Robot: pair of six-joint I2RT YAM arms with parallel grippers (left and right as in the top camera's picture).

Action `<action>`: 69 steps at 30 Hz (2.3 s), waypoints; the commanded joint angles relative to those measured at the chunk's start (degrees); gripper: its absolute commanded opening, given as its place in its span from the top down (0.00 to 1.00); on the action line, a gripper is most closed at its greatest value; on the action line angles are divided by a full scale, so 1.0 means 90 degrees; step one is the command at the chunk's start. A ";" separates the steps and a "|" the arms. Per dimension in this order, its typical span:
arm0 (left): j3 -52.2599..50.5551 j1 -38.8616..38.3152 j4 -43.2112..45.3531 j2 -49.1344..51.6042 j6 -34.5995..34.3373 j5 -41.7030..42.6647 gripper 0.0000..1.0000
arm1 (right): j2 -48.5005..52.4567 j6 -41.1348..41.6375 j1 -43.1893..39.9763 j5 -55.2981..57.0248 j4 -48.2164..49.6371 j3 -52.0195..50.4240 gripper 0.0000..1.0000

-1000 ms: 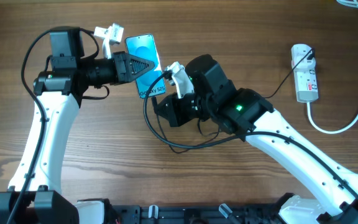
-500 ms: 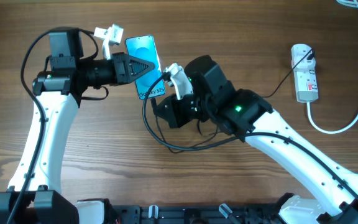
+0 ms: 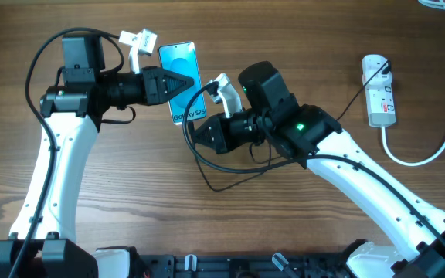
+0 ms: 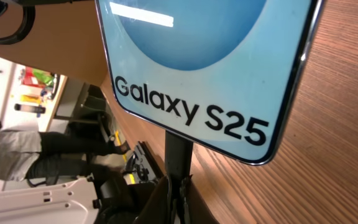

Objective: Plug charger to phone and switch on socket
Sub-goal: 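Push the plug upward into the phone's bottom port with the right gripper, then release the plug and grip the phone's side with the right gripper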

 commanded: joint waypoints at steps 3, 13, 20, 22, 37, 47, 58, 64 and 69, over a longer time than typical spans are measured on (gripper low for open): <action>-0.0160 -0.0274 -0.0398 -0.0126 0.0168 0.0459 0.96 | -0.0046 0.0027 -0.0257 0.0228 0.0765 0.0279 0.95; -0.0160 -0.0272 -0.0454 -0.0126 0.0146 0.0457 0.96 | -0.0046 0.0007 -0.0257 0.0228 0.0821 0.0279 0.95; -0.0160 -0.0274 -0.0413 -0.0126 0.0146 0.0452 0.96 | -0.0046 -0.0670 -0.0257 0.0219 -0.0066 0.0279 0.17; -0.0160 -0.0272 -0.0408 -0.0126 0.0146 0.0435 0.96 | -0.0046 -0.0668 -0.0257 0.0209 -0.0408 0.0279 0.16; -0.0160 -0.0274 -0.0029 -0.0126 -0.0427 0.0386 0.96 | -0.0044 -0.0476 0.0340 0.0833 -0.1241 0.0262 0.28; -0.0160 -0.0274 -0.0029 -0.0126 -0.1076 0.0384 0.96 | -0.0044 -0.0454 0.0347 0.0826 -0.1212 0.0260 0.43; -0.0160 -0.0274 -0.0024 -0.0126 -0.1076 0.0282 0.96 | -0.0044 -0.0449 0.0347 0.0821 -0.1137 0.0260 0.51; -0.0160 -0.0274 -0.0017 -0.0126 -0.1540 -0.0202 0.96 | -0.0044 -0.0406 0.0347 0.0775 -0.0993 0.0262 0.52; -0.0160 -0.0274 0.0066 -0.0126 -0.1773 -0.0236 0.96 | -0.0044 -0.0403 0.0347 0.0777 -0.0845 0.0262 0.66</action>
